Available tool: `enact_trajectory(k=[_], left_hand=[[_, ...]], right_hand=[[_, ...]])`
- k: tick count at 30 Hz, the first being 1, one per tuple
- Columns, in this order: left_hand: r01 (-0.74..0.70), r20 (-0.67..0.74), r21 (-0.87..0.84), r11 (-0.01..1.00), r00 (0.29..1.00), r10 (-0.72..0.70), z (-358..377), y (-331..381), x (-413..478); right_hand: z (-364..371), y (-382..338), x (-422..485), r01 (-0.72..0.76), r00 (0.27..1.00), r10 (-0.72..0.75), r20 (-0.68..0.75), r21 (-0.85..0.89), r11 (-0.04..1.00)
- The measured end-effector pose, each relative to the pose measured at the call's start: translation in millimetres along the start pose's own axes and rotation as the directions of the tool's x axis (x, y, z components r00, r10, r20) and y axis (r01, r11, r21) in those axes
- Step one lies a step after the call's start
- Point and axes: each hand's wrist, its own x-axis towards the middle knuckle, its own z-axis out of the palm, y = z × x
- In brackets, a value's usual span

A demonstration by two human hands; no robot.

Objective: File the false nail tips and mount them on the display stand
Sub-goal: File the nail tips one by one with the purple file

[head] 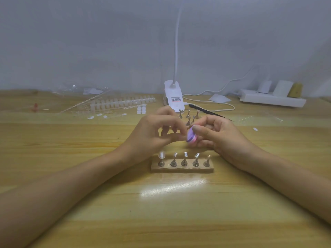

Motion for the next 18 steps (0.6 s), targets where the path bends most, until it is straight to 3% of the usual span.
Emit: enact_trajectory(k=[6, 10, 13, 18], left_hand=[[0.037, -0.024, -0.022, 0.999, 0.999, -0.038, -0.7, -1.7, 0.7], [0.029, -0.016, -0.025, 0.999, 0.999, -0.029, 0.1, -1.0, 0.6], [0.036, -0.031, -0.014, 0.999, 0.999, -0.036, -0.6, -1.5, 0.9], [0.033, -0.028, -0.019, 0.999, 0.999, -0.033, -0.7, -2.2, 1.6]], right_hand=[[4.7, -1.0, -5.5, 0.044, 0.995, -0.033, 0.097, -0.11, 0.993], [1.8, -0.9, -3.0, 0.059, 0.997, -0.058, -0.05, 0.022, 0.998], [6.3, -2.2, -6.3, 0.044, 0.994, -0.03, 0.102, -0.132, 0.99], [3.9, -1.3, -4.4, 0.05, 0.999, -0.05, -0.01, -0.047, 0.998]])
